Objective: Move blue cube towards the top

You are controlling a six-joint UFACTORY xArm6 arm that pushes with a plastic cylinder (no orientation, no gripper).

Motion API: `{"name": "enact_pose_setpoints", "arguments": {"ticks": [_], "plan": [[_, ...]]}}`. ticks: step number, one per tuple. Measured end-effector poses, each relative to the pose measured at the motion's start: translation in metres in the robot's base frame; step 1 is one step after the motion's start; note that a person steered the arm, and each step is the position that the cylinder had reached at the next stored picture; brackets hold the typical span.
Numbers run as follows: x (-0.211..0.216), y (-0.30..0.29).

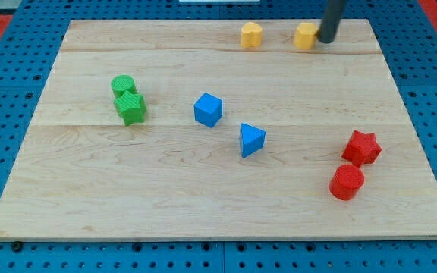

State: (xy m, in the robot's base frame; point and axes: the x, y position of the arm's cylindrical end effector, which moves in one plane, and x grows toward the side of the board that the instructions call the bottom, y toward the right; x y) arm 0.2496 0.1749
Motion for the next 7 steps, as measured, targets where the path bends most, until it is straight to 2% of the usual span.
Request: {"name": "enact_pose_setpoints", "arguments": {"ticks": [1, 2, 3, 4, 6, 7], "plan": [[0.001, 0.03], [0.071, 0.015], [0.143, -0.034], [0.175, -0.121], [0.179, -0.25], [0.153, -0.264]]}}
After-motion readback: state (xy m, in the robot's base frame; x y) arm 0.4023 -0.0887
